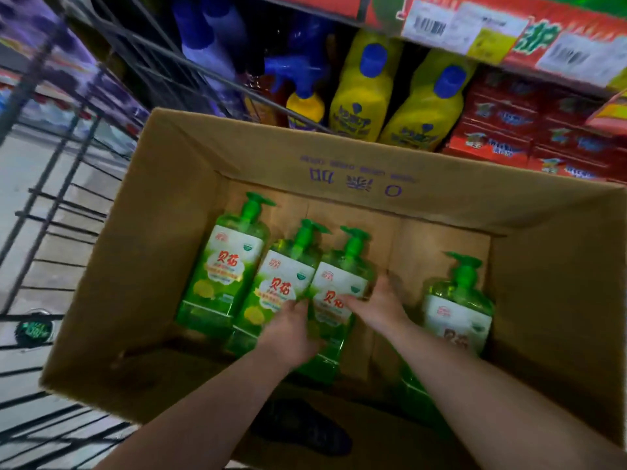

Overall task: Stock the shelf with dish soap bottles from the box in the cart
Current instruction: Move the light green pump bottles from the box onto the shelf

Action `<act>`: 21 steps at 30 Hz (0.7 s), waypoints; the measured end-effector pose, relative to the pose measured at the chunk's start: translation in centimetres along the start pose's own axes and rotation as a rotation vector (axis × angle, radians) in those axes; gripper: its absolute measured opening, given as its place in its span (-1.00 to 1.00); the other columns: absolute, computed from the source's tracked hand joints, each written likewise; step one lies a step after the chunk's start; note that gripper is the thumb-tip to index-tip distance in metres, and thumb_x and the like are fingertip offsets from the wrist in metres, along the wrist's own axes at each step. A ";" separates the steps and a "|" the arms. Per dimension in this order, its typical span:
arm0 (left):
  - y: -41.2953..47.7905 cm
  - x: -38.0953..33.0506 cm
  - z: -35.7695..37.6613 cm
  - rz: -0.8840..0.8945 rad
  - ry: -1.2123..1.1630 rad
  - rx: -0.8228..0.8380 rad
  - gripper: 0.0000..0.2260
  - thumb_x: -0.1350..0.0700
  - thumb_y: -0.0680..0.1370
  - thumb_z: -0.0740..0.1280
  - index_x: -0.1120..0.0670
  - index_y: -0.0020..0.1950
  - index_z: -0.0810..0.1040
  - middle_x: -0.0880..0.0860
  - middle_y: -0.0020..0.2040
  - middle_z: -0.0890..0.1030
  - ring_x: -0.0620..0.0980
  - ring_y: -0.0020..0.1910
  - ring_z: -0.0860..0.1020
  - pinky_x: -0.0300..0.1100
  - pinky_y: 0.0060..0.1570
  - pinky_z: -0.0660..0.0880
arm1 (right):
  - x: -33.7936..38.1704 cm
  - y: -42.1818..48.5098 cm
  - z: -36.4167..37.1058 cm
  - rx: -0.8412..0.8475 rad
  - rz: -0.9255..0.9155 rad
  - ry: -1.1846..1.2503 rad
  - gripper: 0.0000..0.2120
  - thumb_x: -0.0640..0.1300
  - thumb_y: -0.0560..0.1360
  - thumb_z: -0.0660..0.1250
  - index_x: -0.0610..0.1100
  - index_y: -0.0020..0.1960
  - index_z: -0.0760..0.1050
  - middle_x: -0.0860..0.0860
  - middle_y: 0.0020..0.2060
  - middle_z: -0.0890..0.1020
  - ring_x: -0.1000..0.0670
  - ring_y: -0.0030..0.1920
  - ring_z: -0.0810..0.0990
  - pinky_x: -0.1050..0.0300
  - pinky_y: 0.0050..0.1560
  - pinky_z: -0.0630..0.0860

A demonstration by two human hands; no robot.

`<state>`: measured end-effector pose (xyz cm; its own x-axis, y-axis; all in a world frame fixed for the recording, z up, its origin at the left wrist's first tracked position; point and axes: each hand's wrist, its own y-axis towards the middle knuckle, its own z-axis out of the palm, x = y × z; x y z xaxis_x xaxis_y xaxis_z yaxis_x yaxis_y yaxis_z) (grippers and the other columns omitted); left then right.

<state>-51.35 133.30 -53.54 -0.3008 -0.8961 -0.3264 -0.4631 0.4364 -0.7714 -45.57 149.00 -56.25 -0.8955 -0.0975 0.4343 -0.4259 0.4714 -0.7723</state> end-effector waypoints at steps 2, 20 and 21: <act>0.3 0.2 0.3 0.017 0.066 -0.010 -0.30 -0.05 0.48 0.37 0.07 0.51 0.10 0.09 0.41 0.28 0.09 0.32 0.39 -0.03 0.29 0.42 | -0.1 0.7 0.9 0.010 0.078 0.162 -0.32 0.01 0.37 0.52 -0.17 0.35 0.29 -0.06 0.23 0.55 -0.10 0.20 0.56 0.17 0.08 0.46; 0.2 0.7 -0.8 -0.007 -0.466 0.090 -0.27 -0.02 0.36 0.51 -0.01 0.45 0.25 0.02 0.33 0.44 0.05 0.35 0.39 -0.04 0.34 0.34 | 1.3 -3.9 -1.0 0.057 -0.072 0.487 -0.75 -0.20 0.39 0.50 -0.05 0.04 0.56 0.07 -0.14 0.63 0.21 -0.25 0.57 0.43 -0.38 0.46; -0.3 0.4 -1.2 -0.002 -0.537 0.128 -0.31 0.01 0.38 0.50 -0.02 0.43 0.27 0.01 0.31 0.48 0.03 0.32 0.41 -0.10 0.29 0.35 | 1.6 -4.6 -1.8 0.069 -0.088 0.486 -0.77 -0.20 0.39 0.50 -0.03 0.00 0.56 0.09 -0.16 0.62 0.24 -0.26 0.57 0.47 -0.41 0.45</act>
<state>-52.35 132.89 -52.81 0.1833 -0.8270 -0.5315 -0.3480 0.4510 -0.8219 -44.84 148.19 -51.14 -0.6990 0.2932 0.6523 -0.5191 0.4194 -0.7448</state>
